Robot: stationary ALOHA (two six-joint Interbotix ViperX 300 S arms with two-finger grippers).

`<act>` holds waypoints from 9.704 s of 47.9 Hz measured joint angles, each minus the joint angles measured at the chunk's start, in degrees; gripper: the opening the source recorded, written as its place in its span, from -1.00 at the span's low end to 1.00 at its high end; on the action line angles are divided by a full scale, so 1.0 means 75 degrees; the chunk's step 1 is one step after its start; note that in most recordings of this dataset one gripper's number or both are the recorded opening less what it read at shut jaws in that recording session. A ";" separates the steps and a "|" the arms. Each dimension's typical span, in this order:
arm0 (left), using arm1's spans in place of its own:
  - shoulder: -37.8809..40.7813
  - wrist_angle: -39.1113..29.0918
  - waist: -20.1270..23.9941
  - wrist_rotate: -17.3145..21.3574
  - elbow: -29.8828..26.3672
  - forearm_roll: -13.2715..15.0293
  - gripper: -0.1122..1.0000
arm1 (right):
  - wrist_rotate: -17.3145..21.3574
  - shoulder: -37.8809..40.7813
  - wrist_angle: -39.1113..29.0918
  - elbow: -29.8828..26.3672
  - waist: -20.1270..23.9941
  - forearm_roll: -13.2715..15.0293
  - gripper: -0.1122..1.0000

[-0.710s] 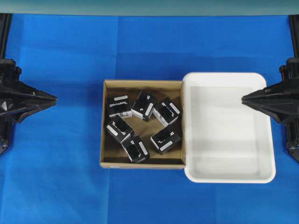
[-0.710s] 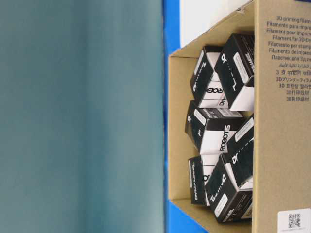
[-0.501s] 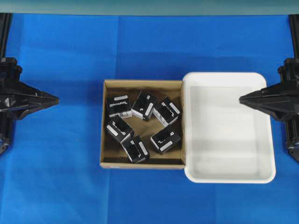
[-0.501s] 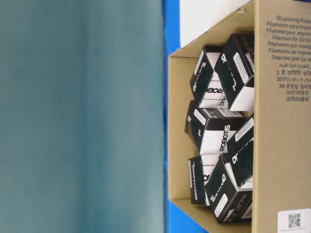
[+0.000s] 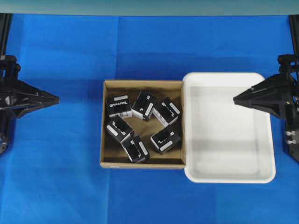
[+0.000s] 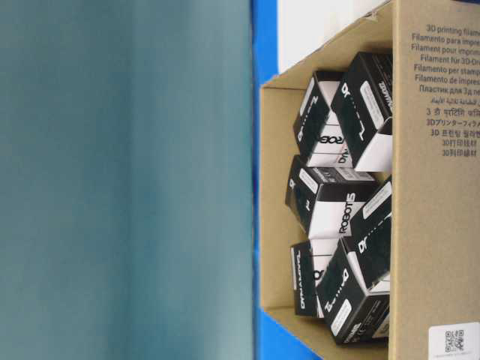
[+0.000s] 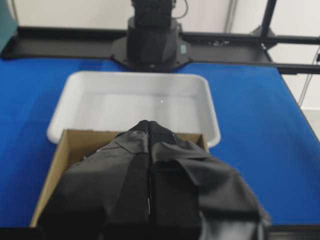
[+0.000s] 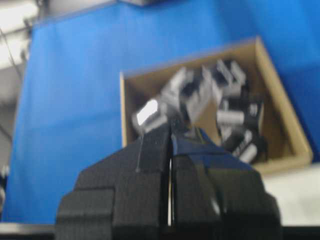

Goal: Pick a box that is randomly placed inside the cardboard box.

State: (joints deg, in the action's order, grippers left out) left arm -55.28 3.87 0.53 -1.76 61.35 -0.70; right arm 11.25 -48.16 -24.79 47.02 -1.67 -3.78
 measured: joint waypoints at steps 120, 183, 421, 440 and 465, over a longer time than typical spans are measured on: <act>-0.0070 -0.0891 -0.0152 -0.0305 -0.0234 0.0012 -0.93 | -0.9352 0.9023 -0.4488 -0.6469 -0.0949 0.0574 0.97; -0.0059 -0.0891 -0.0129 -0.0504 -0.0234 0.0012 -0.93 | -0.9281 0.9434 -0.3094 -0.5660 -0.0738 0.0563 0.41; -0.0152 -0.0891 -0.0246 -0.0680 -0.0234 0.0012 -0.93 | -0.0879 0.1090 0.3070 0.0105 -0.0199 0.0035 0.99; -0.0891 -0.0867 -0.0328 -0.0574 -0.0234 0.0000 -0.93 | -0.0879 -0.0129 0.2520 0.0867 -0.0117 0.0035 0.99; -0.0949 -0.0691 -0.0375 -0.0633 -0.0199 0.0000 -0.93 | -0.1102 -0.0539 0.2766 0.1254 0.0176 0.0094 0.99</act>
State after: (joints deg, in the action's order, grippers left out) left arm -62.40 -1.32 -2.29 -6.50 59.85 -0.70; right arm 2.99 -52.21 -4.04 56.43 -0.35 -3.08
